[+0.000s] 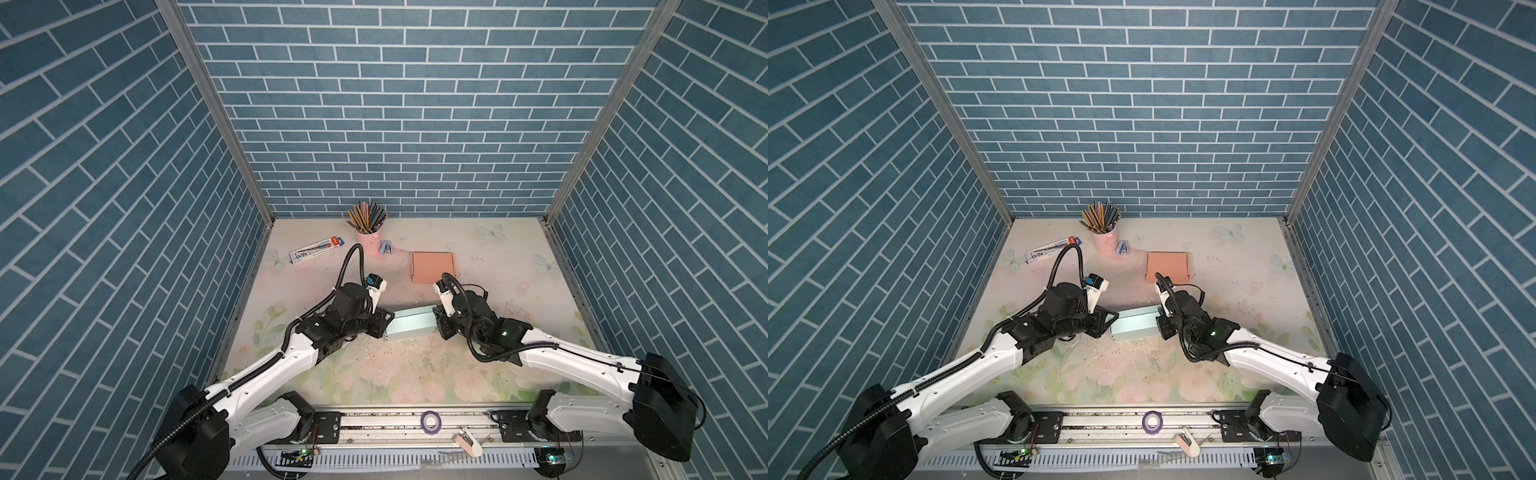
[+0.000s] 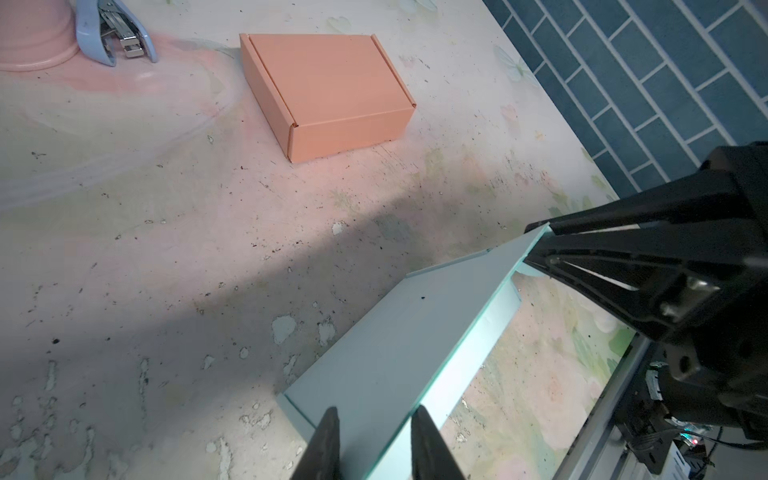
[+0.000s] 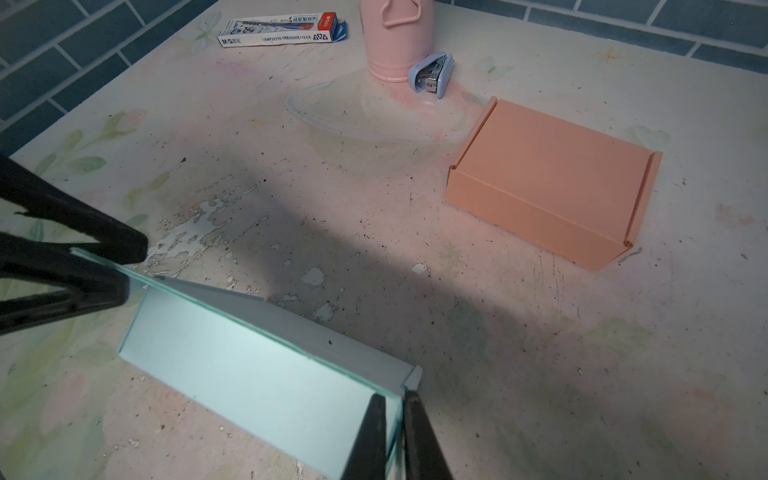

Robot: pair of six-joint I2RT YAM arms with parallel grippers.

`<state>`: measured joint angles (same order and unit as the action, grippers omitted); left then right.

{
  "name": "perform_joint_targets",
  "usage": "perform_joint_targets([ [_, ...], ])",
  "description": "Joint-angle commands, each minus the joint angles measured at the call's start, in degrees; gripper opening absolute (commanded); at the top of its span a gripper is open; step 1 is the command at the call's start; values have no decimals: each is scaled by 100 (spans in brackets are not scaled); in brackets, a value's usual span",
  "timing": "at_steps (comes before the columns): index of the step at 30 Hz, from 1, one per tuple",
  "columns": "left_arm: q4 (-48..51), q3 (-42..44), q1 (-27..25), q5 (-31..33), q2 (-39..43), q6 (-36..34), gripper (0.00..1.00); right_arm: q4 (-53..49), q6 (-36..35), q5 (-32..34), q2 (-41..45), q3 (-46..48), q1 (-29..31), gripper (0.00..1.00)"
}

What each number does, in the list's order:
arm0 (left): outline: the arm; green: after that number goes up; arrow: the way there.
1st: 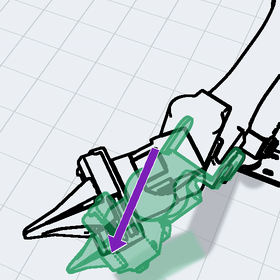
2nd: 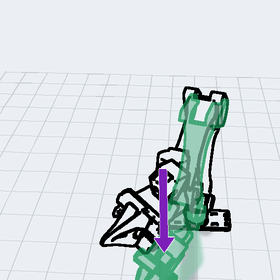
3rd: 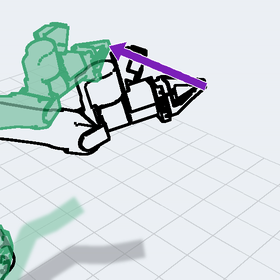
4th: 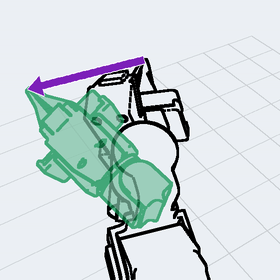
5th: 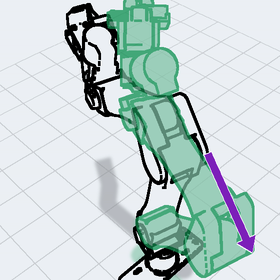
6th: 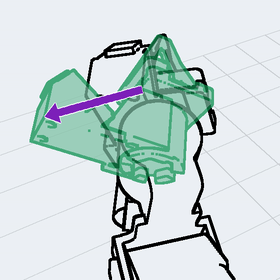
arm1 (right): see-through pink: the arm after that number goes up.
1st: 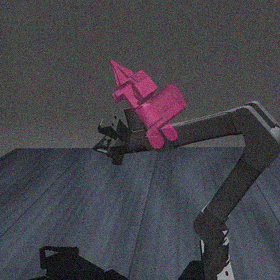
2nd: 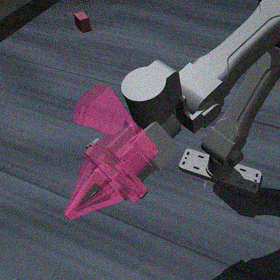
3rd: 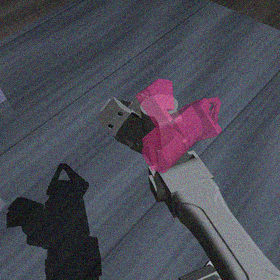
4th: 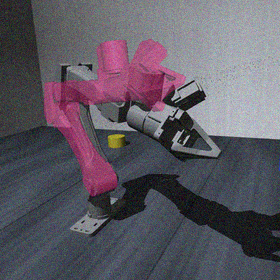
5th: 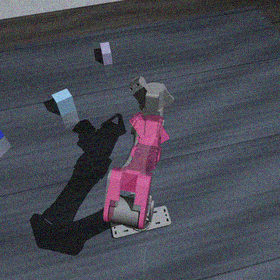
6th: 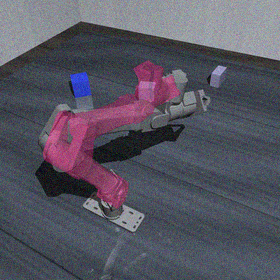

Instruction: Fold the paper box

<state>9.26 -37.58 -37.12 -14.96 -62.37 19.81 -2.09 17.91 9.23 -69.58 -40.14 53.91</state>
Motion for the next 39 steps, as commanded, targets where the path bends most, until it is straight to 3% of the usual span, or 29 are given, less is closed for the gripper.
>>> perform_joint_targets([
  [1,86,-159,-49,168,14,8,29,13,317,-137,-127,-159,25,11],
  [19,474,84,-58,818,424,175,35,-37,309,-25,-191,-152,32,5],
  [32,624,39,-367,1330,294,307,22,-99,344,76,-240,-214,32,4],
  [39,800,62,-498,1591,287,446,23,-227,324,311,-275,-292,133,4],
])
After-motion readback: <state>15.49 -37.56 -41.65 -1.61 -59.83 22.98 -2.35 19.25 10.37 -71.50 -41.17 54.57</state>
